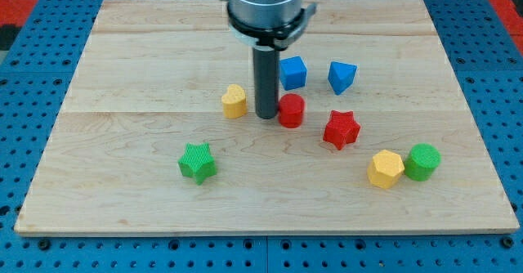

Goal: Place the yellow hexagon to the bottom of the yellow heart

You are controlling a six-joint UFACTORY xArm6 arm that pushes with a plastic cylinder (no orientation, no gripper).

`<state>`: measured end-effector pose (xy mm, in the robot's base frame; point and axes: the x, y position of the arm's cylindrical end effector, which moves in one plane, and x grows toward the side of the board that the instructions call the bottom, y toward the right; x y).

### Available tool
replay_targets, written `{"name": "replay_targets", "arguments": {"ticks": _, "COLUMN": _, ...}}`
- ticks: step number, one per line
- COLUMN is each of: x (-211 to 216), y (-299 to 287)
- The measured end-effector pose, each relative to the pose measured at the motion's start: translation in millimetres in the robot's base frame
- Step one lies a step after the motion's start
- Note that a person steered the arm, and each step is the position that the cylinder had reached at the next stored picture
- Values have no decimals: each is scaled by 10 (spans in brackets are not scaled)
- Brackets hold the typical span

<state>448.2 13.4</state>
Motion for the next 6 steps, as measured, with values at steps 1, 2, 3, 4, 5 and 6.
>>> {"name": "replay_targets", "arguments": {"ticks": 1, "x": 288, "y": 81}}
{"name": "replay_targets", "arguments": {"ticks": 2, "x": 576, "y": -17}}
{"name": "replay_targets", "arguments": {"ticks": 3, "x": 945, "y": 53}}
{"name": "replay_targets", "arguments": {"ticks": 4, "x": 1417, "y": 413}}
{"name": "replay_targets", "arguments": {"ticks": 5, "x": 1508, "y": 1203}}
{"name": "replay_targets", "arguments": {"ticks": 6, "x": 1395, "y": 1228}}
